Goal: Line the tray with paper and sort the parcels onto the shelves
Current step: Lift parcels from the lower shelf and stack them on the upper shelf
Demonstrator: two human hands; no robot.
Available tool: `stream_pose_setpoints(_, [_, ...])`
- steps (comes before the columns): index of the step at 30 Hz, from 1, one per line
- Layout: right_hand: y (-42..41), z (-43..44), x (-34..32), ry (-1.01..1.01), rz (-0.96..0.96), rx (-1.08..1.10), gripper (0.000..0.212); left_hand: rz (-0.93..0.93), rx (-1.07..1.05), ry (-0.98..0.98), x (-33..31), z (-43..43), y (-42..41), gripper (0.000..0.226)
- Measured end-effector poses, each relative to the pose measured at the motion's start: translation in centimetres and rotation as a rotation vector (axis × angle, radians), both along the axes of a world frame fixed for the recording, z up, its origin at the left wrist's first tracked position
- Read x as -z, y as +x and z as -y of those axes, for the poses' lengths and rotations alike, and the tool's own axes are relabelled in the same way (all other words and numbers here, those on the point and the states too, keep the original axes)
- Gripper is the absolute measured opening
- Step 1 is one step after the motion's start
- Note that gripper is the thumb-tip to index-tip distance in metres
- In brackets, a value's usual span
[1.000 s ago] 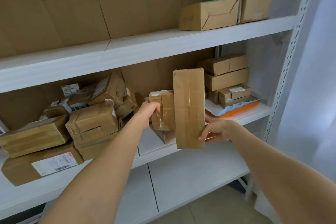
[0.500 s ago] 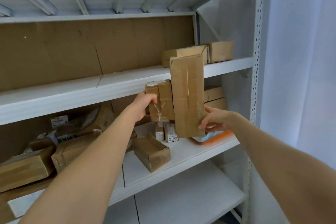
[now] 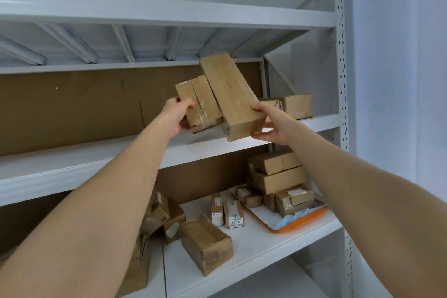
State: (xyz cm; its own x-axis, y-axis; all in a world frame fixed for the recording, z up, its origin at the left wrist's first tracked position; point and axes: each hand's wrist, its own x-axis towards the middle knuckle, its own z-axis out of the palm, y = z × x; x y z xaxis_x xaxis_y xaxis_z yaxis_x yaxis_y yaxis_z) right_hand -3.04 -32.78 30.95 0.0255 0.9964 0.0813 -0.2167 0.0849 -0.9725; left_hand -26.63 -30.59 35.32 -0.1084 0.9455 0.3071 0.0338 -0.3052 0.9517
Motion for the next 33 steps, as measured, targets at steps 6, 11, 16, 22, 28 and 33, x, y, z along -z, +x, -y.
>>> stream_pose_setpoints(6, [-4.1,-3.1,-3.2,-0.013,-0.038,0.118,0.048,0.049,-0.062,-0.024,-1.2,-2.6,-2.4,0.035])
stream_pose_setpoints(11, [-6.1,-5.6,-3.9,-0.036,0.078,0.192,0.044,0.035,-0.092,-0.112,-0.5,-4.9,-3.6,0.032])
stream_pose_setpoints(16, [-6.8,-7.2,-3.3,-0.023,0.233,0.289,0.042,-0.008,-0.087,-0.234,0.6,-6.4,-3.7,0.023])
stream_pose_setpoints(22, [-7.1,-8.8,-2.2,-0.049,0.291,0.351,0.043,-0.028,-0.108,-0.275,1.5,-7.5,-3.7,0.018])
stream_pose_setpoints(28, [-7.8,-10.2,-1.6,-0.028,0.27,0.367,0.055,-0.118,-0.029,-0.29,2.0,-8.1,-4.5,0.031])
stream_pose_setpoints(33, [-8.1,-11.1,-0.8,0.07,0.41,0.434,0.041,-0.376,-0.042,-0.275,1.9,-7.1,-4.8,0.097])
